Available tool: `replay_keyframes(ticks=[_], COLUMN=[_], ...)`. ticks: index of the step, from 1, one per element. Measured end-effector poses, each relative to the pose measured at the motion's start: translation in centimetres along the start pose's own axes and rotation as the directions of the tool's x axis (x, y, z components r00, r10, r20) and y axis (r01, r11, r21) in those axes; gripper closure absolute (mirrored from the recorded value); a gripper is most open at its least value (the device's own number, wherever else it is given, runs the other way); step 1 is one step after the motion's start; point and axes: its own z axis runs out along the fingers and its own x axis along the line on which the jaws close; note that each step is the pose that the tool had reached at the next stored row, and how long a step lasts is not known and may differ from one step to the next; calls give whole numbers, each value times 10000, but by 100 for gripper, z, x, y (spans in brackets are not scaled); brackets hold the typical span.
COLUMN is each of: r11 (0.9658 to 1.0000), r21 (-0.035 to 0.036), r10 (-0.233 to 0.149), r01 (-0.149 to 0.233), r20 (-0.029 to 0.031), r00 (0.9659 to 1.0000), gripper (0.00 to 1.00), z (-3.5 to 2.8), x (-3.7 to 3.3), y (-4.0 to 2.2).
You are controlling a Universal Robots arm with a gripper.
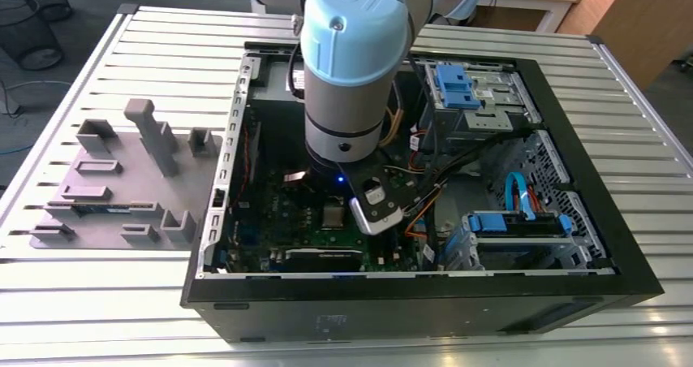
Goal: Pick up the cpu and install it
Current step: 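Place the cpu into insertion slot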
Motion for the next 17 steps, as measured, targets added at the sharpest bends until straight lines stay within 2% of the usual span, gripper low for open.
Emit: replay_keyframes(ticks=[6,17], r11=[10000,10000], r21=[-79,-81], r10=[2,1], r01=[-2,-1], r20=[-3,-3], r00=[10000,10000], gripper=[62,62], z=[-1,-1], x=[0,1], y=[-18,-13])
